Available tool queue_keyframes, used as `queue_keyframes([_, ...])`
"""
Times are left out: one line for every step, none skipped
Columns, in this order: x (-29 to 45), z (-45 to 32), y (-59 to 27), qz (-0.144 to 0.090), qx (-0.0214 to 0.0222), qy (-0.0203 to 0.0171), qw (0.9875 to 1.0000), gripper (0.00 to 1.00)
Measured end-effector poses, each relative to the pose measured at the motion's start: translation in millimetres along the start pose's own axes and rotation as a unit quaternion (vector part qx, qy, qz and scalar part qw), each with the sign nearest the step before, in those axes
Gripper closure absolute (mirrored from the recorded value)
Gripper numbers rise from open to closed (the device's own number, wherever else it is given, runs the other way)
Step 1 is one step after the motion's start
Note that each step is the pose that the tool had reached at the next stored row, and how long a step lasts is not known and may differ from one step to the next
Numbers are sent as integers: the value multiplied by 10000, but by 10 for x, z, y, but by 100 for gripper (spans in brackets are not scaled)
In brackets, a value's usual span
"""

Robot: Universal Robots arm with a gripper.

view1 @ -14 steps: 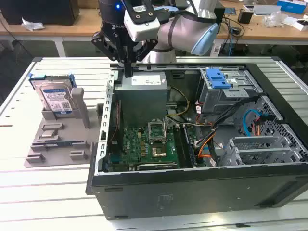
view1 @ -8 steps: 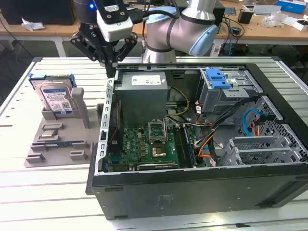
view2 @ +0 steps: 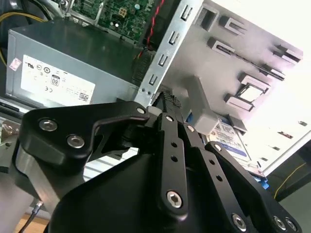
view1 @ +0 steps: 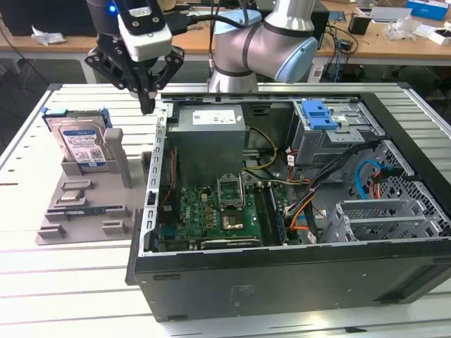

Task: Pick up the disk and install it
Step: 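Reach for the disk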

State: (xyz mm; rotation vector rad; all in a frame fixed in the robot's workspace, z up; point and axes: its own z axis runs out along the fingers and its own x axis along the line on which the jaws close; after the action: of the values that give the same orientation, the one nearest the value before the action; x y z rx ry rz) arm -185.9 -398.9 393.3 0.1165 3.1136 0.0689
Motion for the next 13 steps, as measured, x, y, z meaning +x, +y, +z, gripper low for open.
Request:
queue_keyframes([32,-1,-3,0,0,0,10000,89])
queue_keyframes([78,-2,-6,0,0,0,10000,89])
queue_keyframes([150,-4,-11,0,0,0,10000,89])
queue_keyframes([213,-6,-16,0,0,0,10000,89])
queue_keyframes([255,-7,-19,0,0,0,10000,89])
queue_keyframes([281,-7,-21,0,0,0,10000,89])
queue_keyframes([300,-8,-22,1,0,0,10000,89])
queue_keyframes([328,-9,-24,0,0,0,10000,89])
queue_keyframes([355,-10,-26,0,0,0,10000,89])
queue_keyframes([406,-11,-30,0,0,0,10000,89])
queue_keyframes([435,-12,-32,0,0,0,10000,89])
queue_keyframes([462,-12,-34,0,0,0,10000,89])
queue_keyframes([492,-13,-36,1,0,0,10000,89])
